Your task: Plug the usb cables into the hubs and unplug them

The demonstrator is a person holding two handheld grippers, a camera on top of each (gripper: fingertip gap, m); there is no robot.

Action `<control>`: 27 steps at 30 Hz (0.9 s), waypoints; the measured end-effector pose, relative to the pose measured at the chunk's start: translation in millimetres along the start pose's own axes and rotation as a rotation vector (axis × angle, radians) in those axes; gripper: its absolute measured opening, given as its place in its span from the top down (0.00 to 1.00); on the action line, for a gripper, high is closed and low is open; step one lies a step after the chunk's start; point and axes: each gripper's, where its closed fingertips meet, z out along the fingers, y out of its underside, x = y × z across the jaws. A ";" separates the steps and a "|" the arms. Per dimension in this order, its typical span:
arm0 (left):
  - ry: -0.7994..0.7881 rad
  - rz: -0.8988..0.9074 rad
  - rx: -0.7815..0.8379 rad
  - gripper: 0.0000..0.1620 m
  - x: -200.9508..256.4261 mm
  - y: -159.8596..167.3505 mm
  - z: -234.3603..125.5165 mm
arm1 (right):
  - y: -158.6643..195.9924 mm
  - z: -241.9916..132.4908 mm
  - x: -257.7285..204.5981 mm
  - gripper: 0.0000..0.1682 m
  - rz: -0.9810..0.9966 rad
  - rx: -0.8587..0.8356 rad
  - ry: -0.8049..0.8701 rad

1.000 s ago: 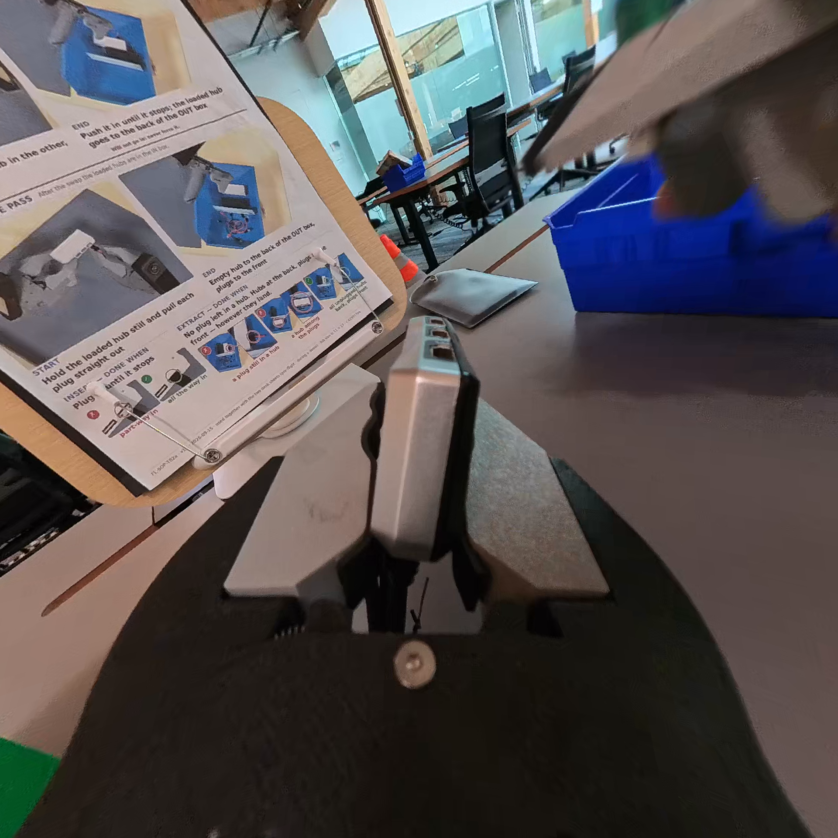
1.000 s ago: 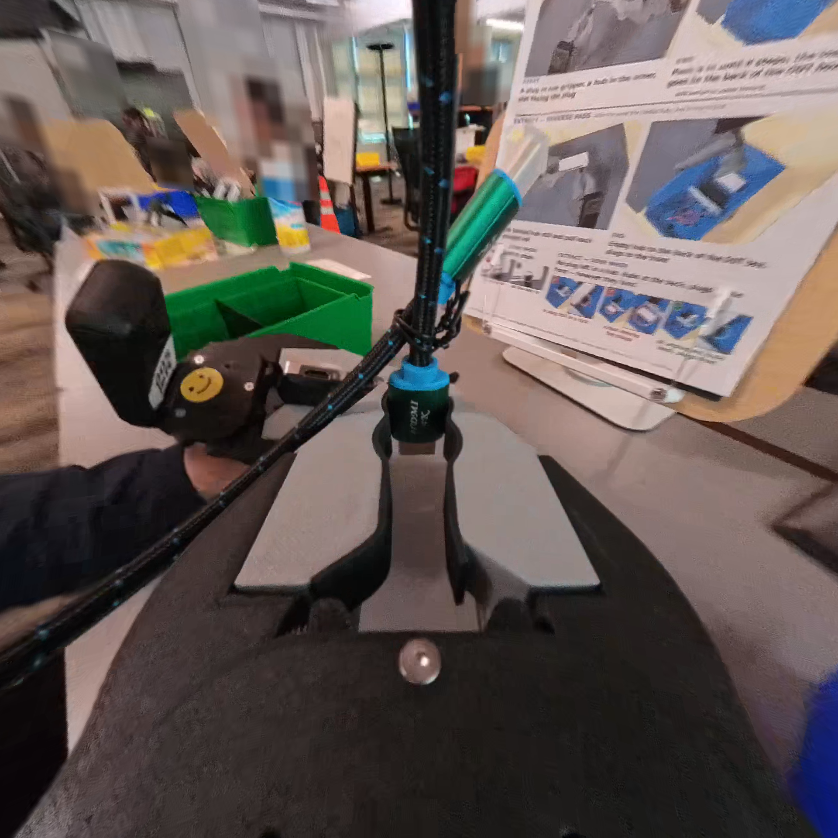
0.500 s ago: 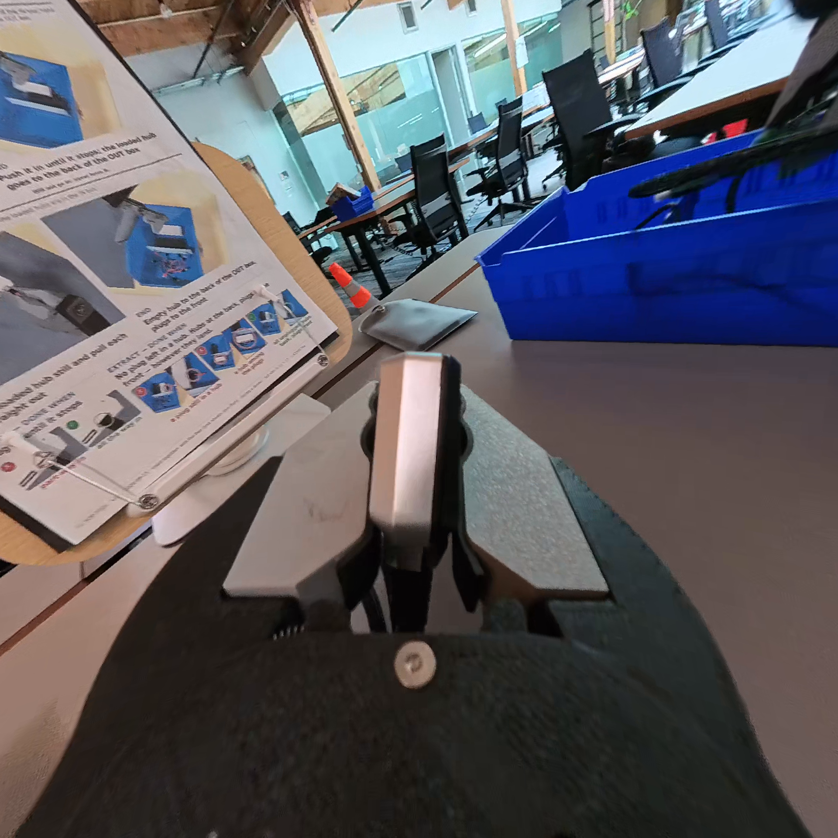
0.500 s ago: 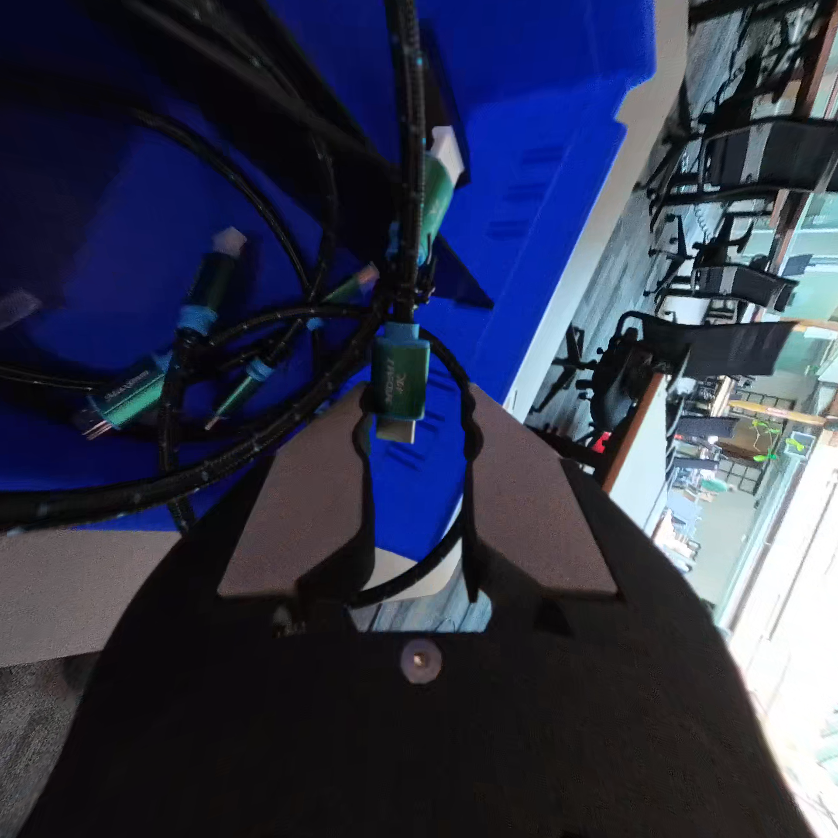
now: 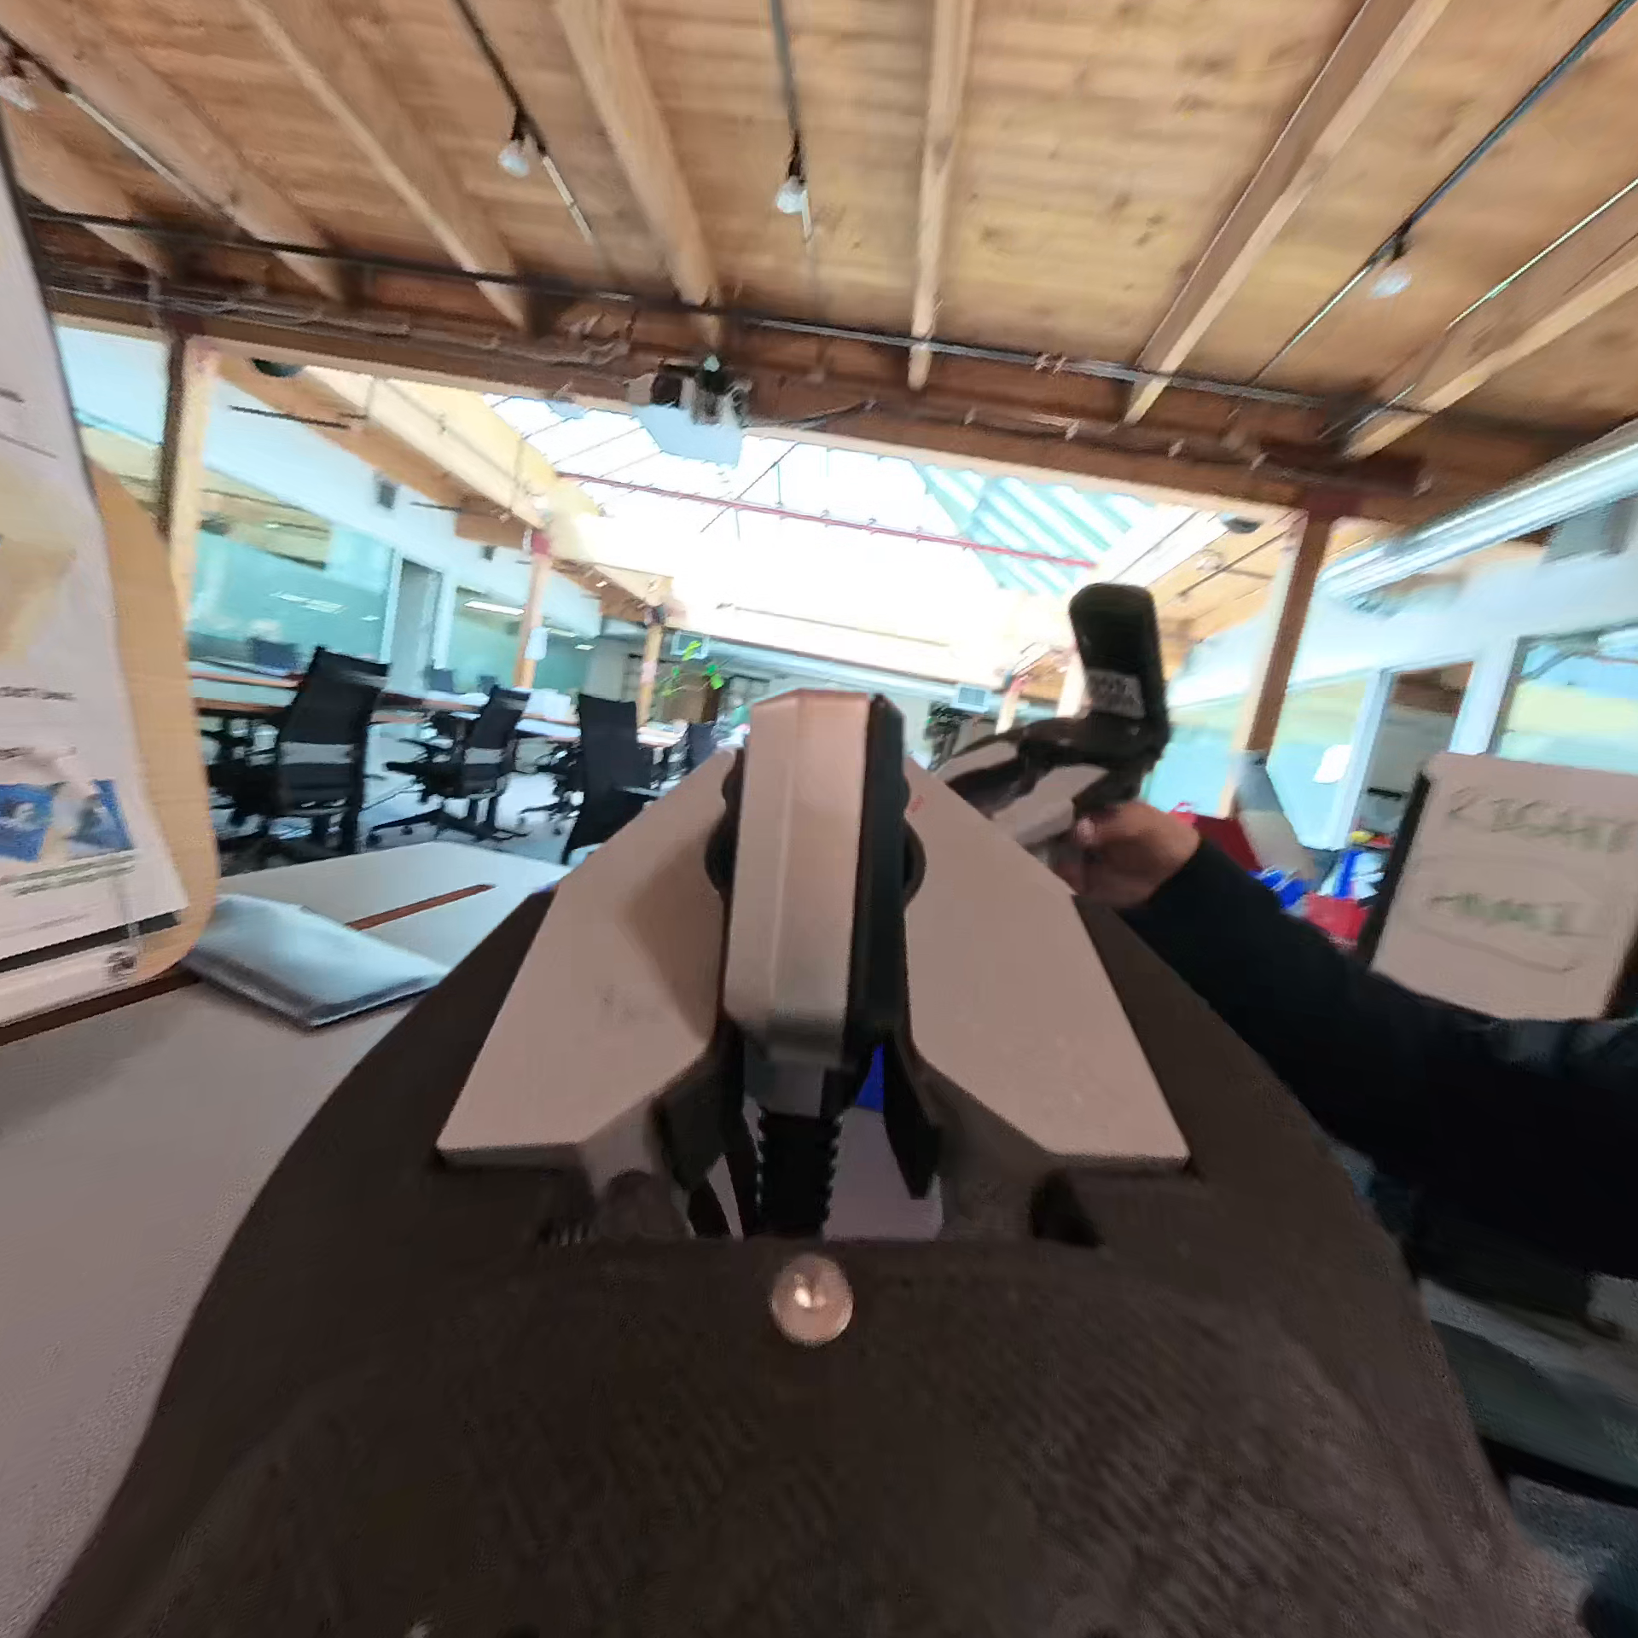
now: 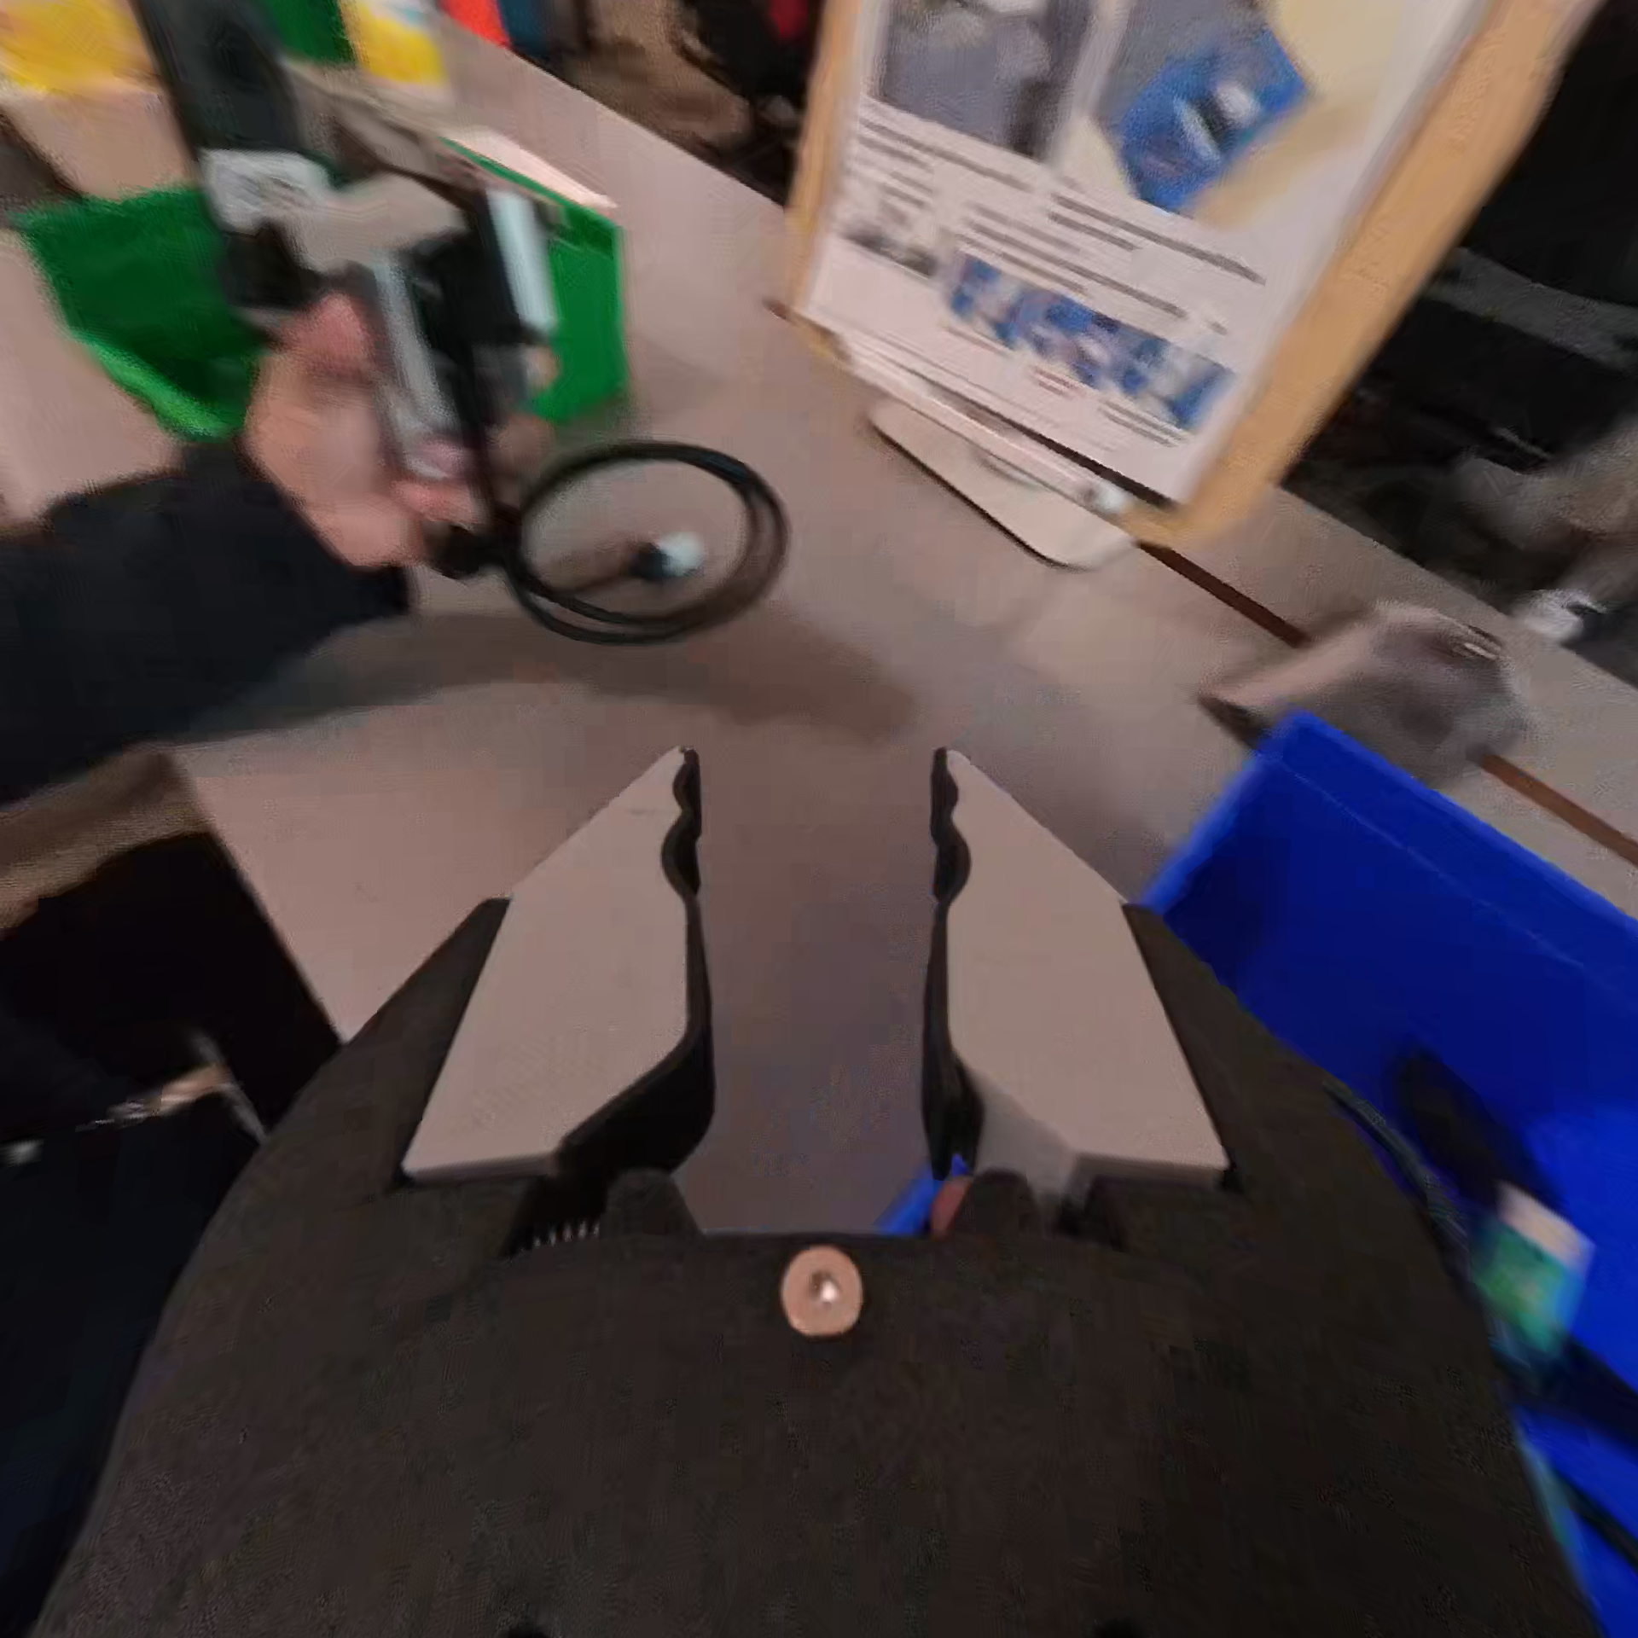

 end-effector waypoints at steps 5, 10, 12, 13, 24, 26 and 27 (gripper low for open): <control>0.148 -0.097 -0.024 0.83 20.4 6.4 4.5 | -29.3 83.0 -112.3 0.76 -0.002 0.109 -0.377; 0.091 -0.127 -0.073 0.82 11.3 19.2 10.3 | -64.7 120.3 -153.5 0.73 0.179 0.238 -0.630; 0.046 -0.122 -0.068 0.82 3.6 19.9 10.4 | -67.5 131.2 -154.0 0.72 0.215 0.262 -0.633; 0.053 -0.127 -0.068 0.82 4.2 19.6 10.1 | -65.2 139.3 -149.8 0.73 0.214 0.261 -0.600; 0.185 -0.373 0.019 0.83 11.2 11.5 8.5 | -92.6 106.7 -118.4 0.87 0.295 0.573 -0.630; 0.161 -0.339 -0.032 0.83 12.6 22.3 13.1 | -89.4 113.0 -116.8 0.88 0.289 0.540 -0.595; 0.159 -0.334 -0.043 0.82 13.8 25.4 14.9 | -87.2 116.2 -118.8 0.88 0.279 0.521 -0.589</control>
